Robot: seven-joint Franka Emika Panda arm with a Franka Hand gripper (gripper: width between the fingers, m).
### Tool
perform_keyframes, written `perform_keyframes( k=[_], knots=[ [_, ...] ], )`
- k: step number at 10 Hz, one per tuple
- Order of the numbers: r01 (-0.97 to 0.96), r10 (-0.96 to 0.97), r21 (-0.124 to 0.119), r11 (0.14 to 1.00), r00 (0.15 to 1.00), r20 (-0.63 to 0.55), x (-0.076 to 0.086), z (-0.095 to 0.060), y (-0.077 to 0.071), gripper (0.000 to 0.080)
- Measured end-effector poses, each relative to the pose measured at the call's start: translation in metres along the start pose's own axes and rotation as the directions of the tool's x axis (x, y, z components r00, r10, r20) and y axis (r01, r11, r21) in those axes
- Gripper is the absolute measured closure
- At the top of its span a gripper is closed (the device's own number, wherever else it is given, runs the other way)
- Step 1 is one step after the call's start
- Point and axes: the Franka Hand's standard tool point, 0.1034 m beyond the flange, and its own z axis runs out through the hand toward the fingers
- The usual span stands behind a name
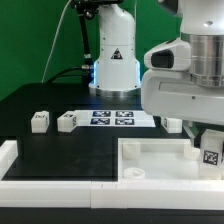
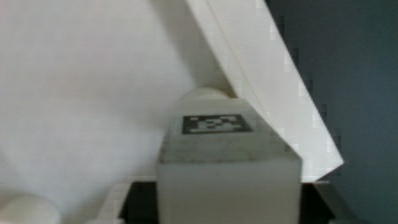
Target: Assemble one leg
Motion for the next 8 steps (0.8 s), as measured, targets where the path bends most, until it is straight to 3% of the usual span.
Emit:
perform_keyframes(
  k=[4,6,7,8],
  knots=[
    [-0.445,0.445,0.018,0.896,0.896,0.007,0.0015,-0.0002,0.0018,0.0506],
    [-0.570,0.570,0.020,0.821,0.821,0.031,0.0018,-0.0003,0.0023,0.0506],
    [-0.578,0.578,0.021,0.816,0.816,0.031,0.0016,0.0001,0.0019,0.0433],
    [-0.559,0.558,0.021,0.829,0.829,0.030,0.0016,0.0002,0.0020,0.0433]
  ],
)
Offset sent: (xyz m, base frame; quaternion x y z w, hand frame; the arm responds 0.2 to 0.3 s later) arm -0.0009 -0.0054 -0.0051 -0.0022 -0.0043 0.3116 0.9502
